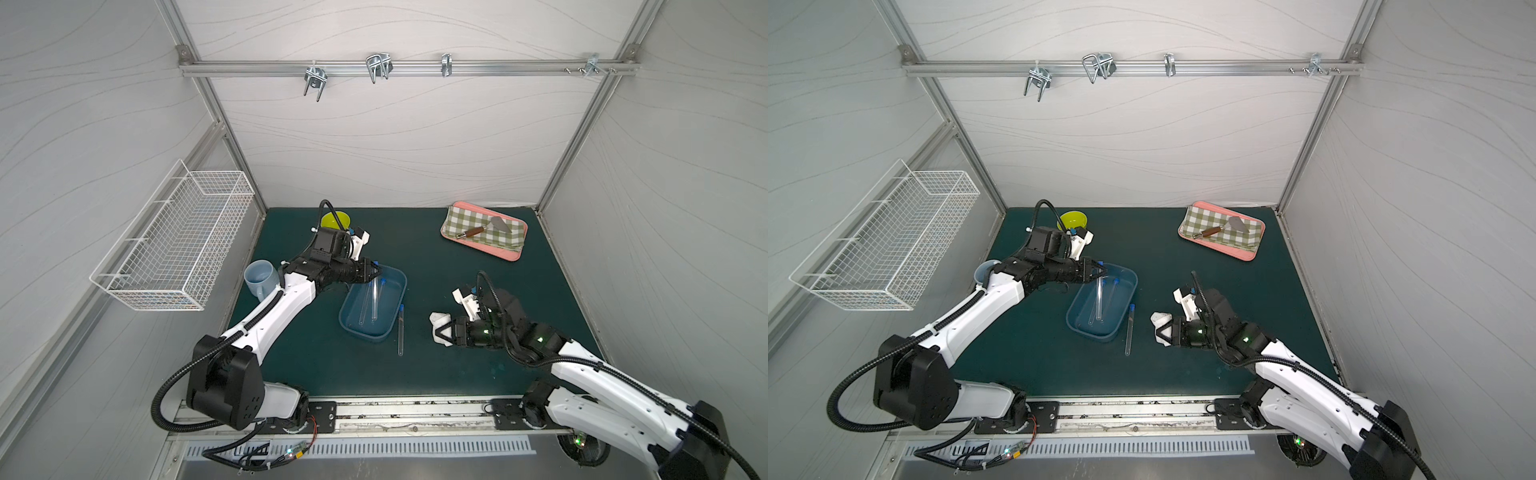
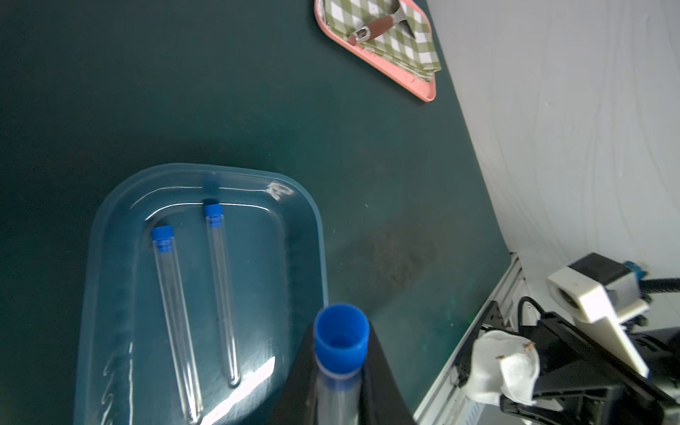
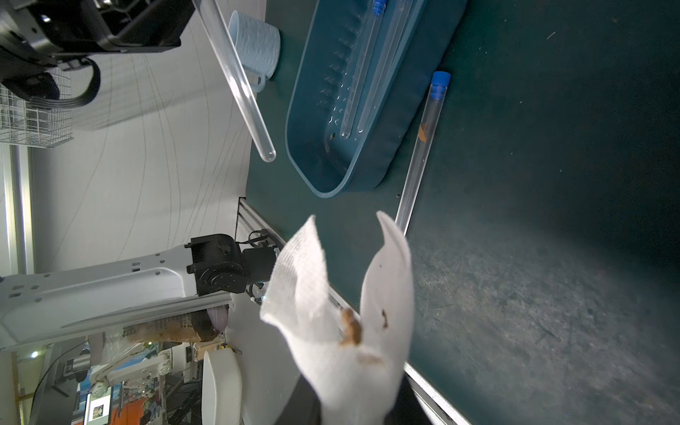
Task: Wipe the exteriors of test tubes
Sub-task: Place the test tube in the storage box.
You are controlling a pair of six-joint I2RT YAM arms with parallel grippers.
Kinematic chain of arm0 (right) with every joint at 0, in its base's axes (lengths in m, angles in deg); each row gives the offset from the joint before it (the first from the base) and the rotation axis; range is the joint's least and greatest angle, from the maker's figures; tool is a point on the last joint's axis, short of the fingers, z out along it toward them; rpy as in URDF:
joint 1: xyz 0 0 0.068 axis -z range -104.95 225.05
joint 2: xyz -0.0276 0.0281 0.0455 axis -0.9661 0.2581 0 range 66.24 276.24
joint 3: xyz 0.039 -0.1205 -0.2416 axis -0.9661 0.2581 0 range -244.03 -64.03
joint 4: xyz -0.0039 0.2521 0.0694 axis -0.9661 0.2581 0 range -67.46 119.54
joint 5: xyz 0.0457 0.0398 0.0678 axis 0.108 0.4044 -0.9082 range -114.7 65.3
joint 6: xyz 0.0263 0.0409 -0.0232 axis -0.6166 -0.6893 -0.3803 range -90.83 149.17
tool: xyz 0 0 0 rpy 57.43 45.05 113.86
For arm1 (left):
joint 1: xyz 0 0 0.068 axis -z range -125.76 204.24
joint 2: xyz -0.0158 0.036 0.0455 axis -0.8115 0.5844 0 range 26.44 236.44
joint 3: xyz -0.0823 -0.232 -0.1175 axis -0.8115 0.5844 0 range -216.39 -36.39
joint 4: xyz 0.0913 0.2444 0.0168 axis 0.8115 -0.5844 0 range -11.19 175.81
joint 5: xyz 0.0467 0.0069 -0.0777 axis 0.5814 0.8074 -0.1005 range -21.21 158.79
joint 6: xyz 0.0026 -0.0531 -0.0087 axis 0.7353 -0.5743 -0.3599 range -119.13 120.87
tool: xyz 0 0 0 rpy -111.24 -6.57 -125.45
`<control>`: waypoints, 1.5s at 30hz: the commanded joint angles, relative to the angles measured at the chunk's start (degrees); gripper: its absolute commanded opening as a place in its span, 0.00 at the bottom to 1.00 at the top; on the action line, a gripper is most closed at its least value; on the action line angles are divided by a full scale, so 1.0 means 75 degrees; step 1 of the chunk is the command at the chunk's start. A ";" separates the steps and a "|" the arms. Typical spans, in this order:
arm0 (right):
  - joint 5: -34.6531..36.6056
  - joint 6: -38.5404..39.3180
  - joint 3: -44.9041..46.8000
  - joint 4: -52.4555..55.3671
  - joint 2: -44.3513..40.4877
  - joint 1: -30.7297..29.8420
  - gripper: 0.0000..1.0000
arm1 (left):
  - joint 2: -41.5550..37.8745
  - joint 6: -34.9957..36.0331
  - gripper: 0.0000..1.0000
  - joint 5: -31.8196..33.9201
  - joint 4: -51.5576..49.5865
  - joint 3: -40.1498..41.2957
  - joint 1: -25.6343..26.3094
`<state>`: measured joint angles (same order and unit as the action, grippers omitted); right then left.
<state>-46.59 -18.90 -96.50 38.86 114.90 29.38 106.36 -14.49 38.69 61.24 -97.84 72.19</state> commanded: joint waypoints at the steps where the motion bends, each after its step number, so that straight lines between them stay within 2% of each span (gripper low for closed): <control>1: 0.0012 0.0110 -0.0272 0.0234 0.0004 0.0046 0.21 | 0.0293 0.0550 0.07 0.0487 -0.0304 -0.0338 0.0059; 11: 0.0163 0.0070 -0.0295 0.0472 -0.0205 0.0049 0.21 | 0.1712 0.1264 0.09 0.1379 -0.0641 -0.1122 0.0758; 23: 0.0433 0.0035 -0.0231 0.0846 -0.0644 0.0052 0.21 | 0.3234 0.1343 0.09 0.1540 -0.0695 -0.1859 0.0955; 45: 0.0561 0.0090 -0.0214 0.1169 -0.0759 0.0047 0.21 | 0.4343 0.1438 0.12 0.1583 -0.0851 -0.2430 0.0999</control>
<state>-43.29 -18.84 -97.57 45.57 109.94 29.44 137.63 -5.22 50.18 55.71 -112.88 79.52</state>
